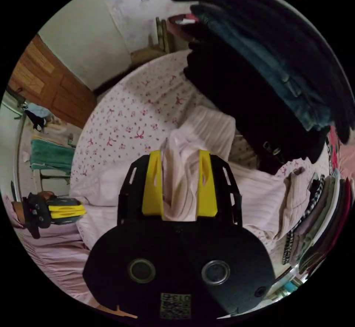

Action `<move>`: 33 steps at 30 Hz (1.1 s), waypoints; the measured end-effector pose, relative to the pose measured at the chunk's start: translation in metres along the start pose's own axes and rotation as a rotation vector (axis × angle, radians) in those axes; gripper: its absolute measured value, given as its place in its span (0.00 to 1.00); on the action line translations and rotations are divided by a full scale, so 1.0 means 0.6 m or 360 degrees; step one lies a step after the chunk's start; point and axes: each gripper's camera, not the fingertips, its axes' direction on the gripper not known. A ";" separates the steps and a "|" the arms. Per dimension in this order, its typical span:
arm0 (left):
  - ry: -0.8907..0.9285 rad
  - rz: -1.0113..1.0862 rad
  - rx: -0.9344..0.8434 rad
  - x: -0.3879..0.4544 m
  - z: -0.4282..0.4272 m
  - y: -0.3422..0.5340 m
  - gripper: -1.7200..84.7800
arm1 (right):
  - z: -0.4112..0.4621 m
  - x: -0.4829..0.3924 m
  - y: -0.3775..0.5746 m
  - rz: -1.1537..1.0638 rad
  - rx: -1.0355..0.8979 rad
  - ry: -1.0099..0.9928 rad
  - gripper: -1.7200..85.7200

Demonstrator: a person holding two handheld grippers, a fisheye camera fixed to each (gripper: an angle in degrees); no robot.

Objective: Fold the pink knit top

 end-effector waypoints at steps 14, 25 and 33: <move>0.0226 -0.0186 0.0148 -0.012 -0.003 0.046 0.02 | -0.299 0.182 0.594 0.0781 0.1334 -0.0424 0.05; 0.0023 -0.0021 0.0241 0.056 -0.017 0.073 0.02 | -0.040 0.027 1.110 0.2192 0.1180 -0.0718 0.05; -0.0190 -0.0025 0.0302 0.090 -0.084 0.128 0.03 | -0.133 0.023 1.171 0.1914 0.1007 -0.0408 0.07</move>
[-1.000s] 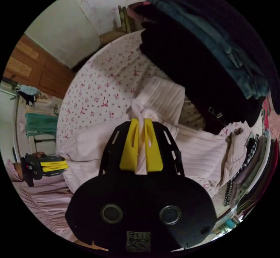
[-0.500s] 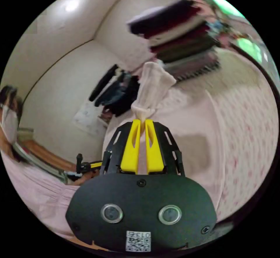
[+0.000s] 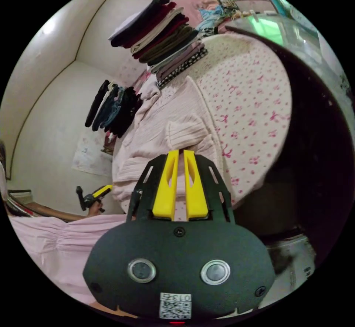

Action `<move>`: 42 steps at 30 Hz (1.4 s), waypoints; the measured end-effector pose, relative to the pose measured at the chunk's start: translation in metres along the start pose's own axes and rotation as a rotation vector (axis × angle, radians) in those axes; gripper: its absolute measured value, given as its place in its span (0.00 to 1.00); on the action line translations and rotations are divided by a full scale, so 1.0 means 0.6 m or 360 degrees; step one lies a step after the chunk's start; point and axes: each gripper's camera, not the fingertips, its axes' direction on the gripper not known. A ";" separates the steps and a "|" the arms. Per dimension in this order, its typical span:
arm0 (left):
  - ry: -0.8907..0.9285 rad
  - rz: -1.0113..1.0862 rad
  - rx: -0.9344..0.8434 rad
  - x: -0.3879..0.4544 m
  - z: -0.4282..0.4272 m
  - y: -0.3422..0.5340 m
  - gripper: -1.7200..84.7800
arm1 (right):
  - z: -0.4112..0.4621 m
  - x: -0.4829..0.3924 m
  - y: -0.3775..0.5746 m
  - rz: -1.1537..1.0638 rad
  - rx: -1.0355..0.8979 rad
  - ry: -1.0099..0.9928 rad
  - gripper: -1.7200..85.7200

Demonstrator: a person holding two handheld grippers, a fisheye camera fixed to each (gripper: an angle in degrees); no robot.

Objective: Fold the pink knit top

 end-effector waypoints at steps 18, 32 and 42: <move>-0.0273 0.0489 0.0026 0.115 -0.028 -0.084 0.03 | 0.037 -0.064 -0.129 -0.0426 -0.0183 0.0301 0.05; -0.0217 0.0434 0.0075 0.092 -0.050 0.001 0.06 | -0.011 -0.004 -0.076 -0.0121 -0.0022 0.0259 0.10; 0.0356 0.0524 -0.0051 0.010 0.016 -0.109 0.13 | 0.360 -0.333 -0.139 -0.1350 -0.0922 -0.0039 0.11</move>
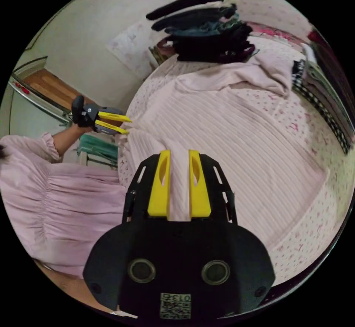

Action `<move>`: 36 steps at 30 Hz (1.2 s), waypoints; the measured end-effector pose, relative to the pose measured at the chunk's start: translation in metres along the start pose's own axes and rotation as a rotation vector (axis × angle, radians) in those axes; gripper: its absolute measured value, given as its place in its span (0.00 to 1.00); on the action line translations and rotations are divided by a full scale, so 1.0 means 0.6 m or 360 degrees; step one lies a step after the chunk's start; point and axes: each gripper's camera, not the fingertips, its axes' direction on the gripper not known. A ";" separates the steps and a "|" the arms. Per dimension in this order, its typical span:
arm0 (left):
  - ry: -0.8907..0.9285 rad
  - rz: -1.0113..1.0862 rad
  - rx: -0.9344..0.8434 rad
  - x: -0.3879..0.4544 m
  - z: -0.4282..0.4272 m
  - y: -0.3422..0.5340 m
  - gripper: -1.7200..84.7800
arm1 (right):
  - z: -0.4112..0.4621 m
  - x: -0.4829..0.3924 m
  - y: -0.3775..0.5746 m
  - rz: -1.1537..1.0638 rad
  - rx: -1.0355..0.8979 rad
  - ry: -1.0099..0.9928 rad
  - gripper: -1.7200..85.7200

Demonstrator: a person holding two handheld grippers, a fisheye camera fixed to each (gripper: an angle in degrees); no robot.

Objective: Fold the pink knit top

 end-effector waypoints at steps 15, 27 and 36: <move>-0.0298 0.0293 0.0226 0.082 -0.050 0.028 0.04 | 0.111 -0.018 -0.096 0.0040 -0.0217 -0.0140 0.04; -0.0327 -0.0023 0.0118 0.032 0.021 0.024 0.06 | 0.004 -0.027 -0.036 0.0402 0.0341 -0.0080 0.02; -0.0302 -0.0322 0.0124 -0.012 -0.048 0.094 0.03 | 0.047 -0.215 0.016 -0.0022 -0.0030 0.0239 0.02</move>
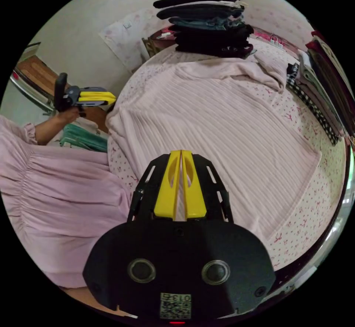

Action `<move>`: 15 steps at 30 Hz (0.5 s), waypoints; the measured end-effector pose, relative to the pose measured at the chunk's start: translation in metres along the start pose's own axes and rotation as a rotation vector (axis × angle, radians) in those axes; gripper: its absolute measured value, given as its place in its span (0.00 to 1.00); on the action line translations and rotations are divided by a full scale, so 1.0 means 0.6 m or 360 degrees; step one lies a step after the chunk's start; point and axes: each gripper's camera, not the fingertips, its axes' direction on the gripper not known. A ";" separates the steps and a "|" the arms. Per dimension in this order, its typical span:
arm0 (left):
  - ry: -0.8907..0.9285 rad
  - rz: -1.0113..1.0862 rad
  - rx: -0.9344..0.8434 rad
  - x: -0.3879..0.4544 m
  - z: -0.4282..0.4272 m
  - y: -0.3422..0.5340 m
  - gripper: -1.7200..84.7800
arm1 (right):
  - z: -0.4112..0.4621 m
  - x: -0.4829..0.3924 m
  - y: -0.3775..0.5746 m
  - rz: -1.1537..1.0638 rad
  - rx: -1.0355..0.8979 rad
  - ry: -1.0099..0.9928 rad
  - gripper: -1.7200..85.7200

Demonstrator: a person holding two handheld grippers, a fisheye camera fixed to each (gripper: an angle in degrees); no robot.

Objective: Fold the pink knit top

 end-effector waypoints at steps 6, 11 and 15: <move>-0.0039 0.0224 -0.0185 0.089 0.065 -0.004 0.02 | 0.068 -0.029 0.032 0.0074 -0.0213 0.0415 0.02; 0.0035 0.0117 -0.0294 0.059 0.101 -0.020 0.02 | 0.009 -0.029 0.059 0.0276 -0.0076 0.0561 0.02; -0.0064 -0.0021 -0.0086 0.038 0.033 0.005 0.02 | -0.102 -0.048 0.160 0.0455 0.0160 0.0781 0.02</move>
